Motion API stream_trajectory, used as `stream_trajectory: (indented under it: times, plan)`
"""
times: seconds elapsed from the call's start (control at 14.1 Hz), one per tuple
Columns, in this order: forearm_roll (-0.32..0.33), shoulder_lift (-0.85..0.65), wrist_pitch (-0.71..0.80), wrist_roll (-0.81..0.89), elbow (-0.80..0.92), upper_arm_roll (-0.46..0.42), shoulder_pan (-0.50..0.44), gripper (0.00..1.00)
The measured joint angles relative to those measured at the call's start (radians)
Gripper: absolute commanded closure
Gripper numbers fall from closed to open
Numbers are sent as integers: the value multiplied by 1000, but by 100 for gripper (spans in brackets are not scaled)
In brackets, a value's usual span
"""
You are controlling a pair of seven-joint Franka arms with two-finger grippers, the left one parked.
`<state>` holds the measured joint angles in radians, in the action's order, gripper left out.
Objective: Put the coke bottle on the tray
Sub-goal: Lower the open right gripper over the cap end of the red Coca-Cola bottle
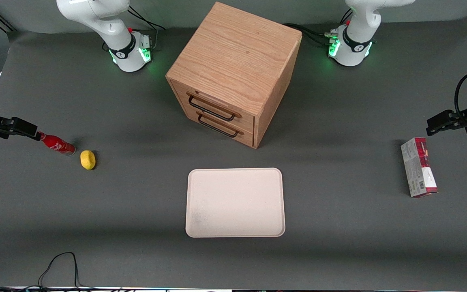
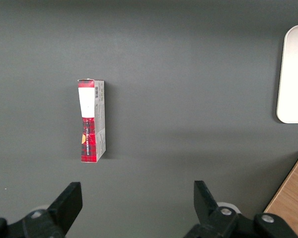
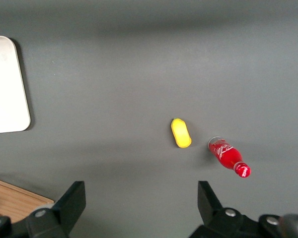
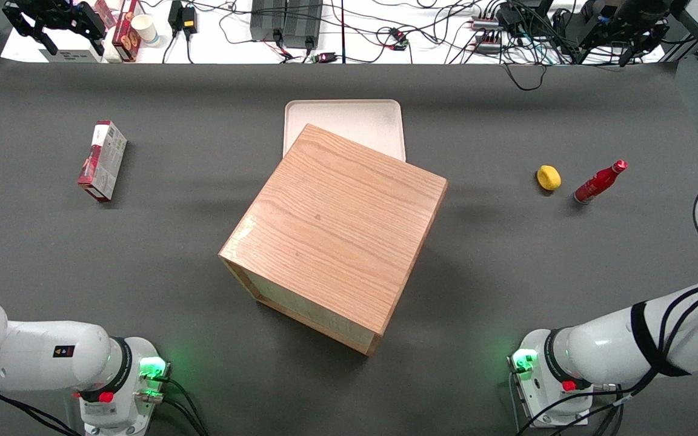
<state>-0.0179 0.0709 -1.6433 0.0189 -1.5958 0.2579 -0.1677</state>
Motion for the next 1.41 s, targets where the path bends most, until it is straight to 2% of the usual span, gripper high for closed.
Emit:
stream_trajectory:
  times: [0.28,0.35,0.49,0.64,0.92,1.27,1.41]
  plan:
    - [1,1,1,10,-5,-4,3,0]
    - [14,1,3,10,-12,-3,7,0]
    - [82,5,-12,6,-49,5,23,0]
    - [104,13,-103,-62,-116,57,41,0]
    - [104,13,-342,-225,-305,200,62,0]
    - [80,5,-600,-247,-567,229,63,0]
    - [29,4,-638,-329,-618,265,63,0]
